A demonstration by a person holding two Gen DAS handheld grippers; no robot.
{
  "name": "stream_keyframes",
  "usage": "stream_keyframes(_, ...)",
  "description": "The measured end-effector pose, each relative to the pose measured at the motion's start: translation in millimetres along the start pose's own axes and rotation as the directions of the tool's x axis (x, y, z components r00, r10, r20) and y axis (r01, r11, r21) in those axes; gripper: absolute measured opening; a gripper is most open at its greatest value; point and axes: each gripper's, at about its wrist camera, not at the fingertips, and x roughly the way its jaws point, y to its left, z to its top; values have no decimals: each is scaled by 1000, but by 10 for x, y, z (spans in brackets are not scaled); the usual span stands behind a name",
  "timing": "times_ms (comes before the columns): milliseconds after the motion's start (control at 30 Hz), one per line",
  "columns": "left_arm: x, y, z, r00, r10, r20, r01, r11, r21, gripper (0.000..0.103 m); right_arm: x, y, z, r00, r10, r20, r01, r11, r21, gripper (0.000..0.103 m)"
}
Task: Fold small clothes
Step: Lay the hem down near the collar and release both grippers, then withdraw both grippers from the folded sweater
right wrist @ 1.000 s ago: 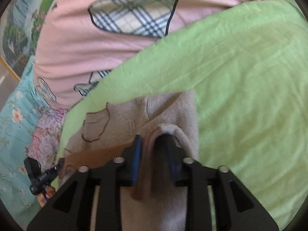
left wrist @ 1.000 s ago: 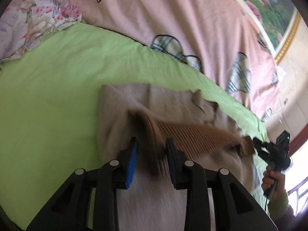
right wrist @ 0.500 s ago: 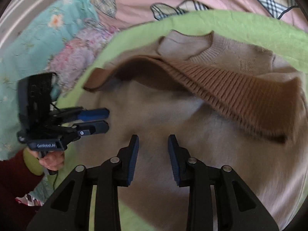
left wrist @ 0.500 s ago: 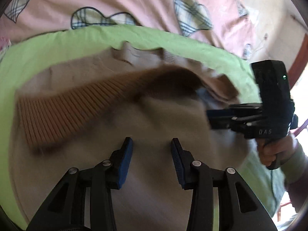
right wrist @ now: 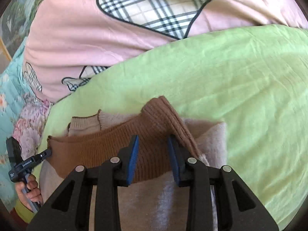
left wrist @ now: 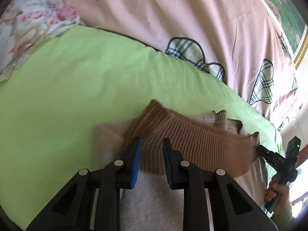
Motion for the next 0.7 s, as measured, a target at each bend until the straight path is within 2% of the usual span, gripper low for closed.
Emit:
stream_keyframes(67, -118, 7, -114, 1000, 5, 6, -5, 1000, 9, 23, -129, 13, -109, 1000, -8, 8, 8, 1000, -6, 33)
stream_keyframes(233, -513, 8, -480, 1000, 16, 15, -16, 1000, 6, 27, -558, -34, -436, 999, 31, 20, -31, 999, 9, 33)
stream_keyframes(367, -871, 19, -938, 999, -27, 20, 28, 998, -56, 29, -794, 26, -772, 998, 58, 10, -59, 998, 16, 34)
stream_keyframes(467, -1046, -90, -1247, 999, -49, 3, 49, 997, -65, 30, -965, 68, -1048, 997, 78, -3, -78, 997, 22, 35)
stream_keyframes(700, -1300, -223, -1805, 995, -92, -41, 86, 988, -126, 42, -1237, 222, -1603, 994, 110, -30, -109, 994, 22, 45)
